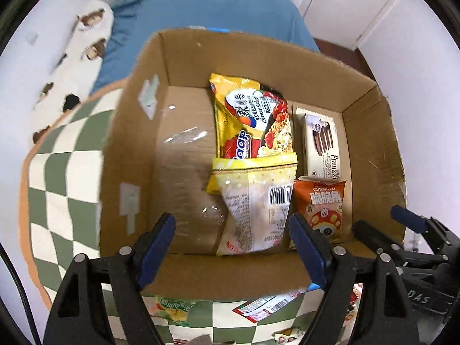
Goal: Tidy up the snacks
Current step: 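Lower both packs into the box and open both tools, then withdraw, then grasp the red-white spicy strip pack with the left tool while the right tool grasps a panda packet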
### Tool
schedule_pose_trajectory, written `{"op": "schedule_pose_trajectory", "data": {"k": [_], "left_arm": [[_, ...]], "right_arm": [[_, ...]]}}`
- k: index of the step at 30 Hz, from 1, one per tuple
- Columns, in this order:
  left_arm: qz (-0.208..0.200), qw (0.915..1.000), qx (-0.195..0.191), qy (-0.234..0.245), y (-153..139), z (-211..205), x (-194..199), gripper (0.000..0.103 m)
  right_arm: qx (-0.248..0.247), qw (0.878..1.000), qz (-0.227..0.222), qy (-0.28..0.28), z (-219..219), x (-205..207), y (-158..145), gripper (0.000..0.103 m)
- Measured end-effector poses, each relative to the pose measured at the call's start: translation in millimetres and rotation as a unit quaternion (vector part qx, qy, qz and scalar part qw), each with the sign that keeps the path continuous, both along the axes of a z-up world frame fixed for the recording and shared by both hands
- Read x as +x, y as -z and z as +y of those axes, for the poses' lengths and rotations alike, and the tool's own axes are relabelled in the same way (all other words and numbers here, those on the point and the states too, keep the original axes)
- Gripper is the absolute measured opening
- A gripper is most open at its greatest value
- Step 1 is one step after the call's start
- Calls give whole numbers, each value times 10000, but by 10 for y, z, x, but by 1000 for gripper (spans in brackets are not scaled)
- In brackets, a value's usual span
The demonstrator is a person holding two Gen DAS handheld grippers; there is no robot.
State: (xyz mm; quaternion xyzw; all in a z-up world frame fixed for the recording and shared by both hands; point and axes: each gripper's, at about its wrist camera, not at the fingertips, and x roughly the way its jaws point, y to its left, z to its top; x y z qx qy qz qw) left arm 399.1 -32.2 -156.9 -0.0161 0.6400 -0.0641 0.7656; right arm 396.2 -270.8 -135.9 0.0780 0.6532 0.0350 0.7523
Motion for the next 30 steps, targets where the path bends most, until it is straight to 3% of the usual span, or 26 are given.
{"op": "schedule_pose_trajectory", "data": {"k": [9, 19, 25, 30], "left_arm": [[-928, 9955, 203, -23, -541, 34, -477, 80], [-1864, 9822, 222, 19, -1107, 30, -985, 80], [-2055, 9786, 122, 66, -1295, 19, -1218, 80], [-1967, 9802, 200, 137, -1185, -13, -1383, 80]], "right_arm": [[-475, 9938, -1003, -18, 70, -481, -585, 92], [-483, 9815, -1850, 109, 170, -1009, -1181, 92], [-259, 9793, -1993, 224, 176, -1266, -1354, 92], [-68, 9844, -1723, 352, 75, -1500, -1240, 92]]}}
